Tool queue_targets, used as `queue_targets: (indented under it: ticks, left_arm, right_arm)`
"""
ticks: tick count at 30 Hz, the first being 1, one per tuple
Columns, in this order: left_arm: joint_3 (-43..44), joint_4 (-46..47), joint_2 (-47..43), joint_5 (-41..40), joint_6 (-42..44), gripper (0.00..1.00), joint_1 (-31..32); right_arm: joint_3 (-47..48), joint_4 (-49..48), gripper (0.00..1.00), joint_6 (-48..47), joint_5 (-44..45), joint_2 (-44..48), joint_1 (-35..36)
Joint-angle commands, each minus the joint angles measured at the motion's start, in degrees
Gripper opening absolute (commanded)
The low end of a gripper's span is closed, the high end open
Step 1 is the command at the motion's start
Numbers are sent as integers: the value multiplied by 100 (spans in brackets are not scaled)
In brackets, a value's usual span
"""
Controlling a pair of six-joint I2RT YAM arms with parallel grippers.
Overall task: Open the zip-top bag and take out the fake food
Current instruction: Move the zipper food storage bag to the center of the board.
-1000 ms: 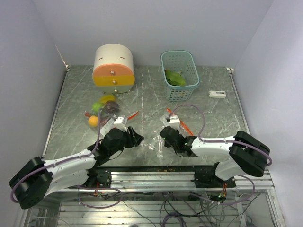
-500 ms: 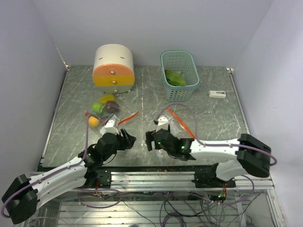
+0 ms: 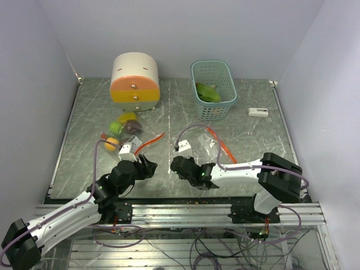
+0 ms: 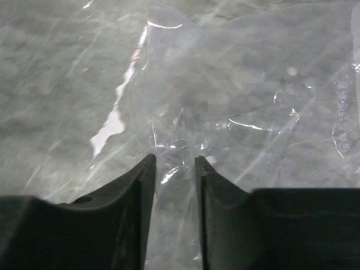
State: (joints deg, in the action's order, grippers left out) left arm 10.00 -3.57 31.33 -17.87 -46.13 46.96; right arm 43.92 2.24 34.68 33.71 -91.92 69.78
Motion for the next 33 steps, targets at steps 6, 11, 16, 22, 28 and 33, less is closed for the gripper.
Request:
queue_targets:
  ticks: [6, 11, 16, 22, 28, 33]
  left_arm:
    - [-48, 50, 220, -31, 14, 68, -48]
    - [-59, 139, 322, 2, 22, 68, -47]
    - [-60, 353, 444, 112, 56, 68, -55]
    - [15, 24, 202, 6, 112, 68, -58]
    - [-6, -253, 185, -239, -135, 69, -112]
    - [73, -318, 403, -415, -391, 77, -138]
  right_arm:
    - [-765, -264, 13, -92, -231, 778, -1466]
    - [-856, -139, 11, -502, -241, 1314, -2603]
    - [-754, 244, 9, -755, -143, 1635, -3651]
    - [-710, 584, 9, -1163, 231, 2060, -4124]
    - [-709, 786, 44, -962, 364, 2514, -4126]
    - [-1006, 248, 68, -755, -764, 3005, -3924]
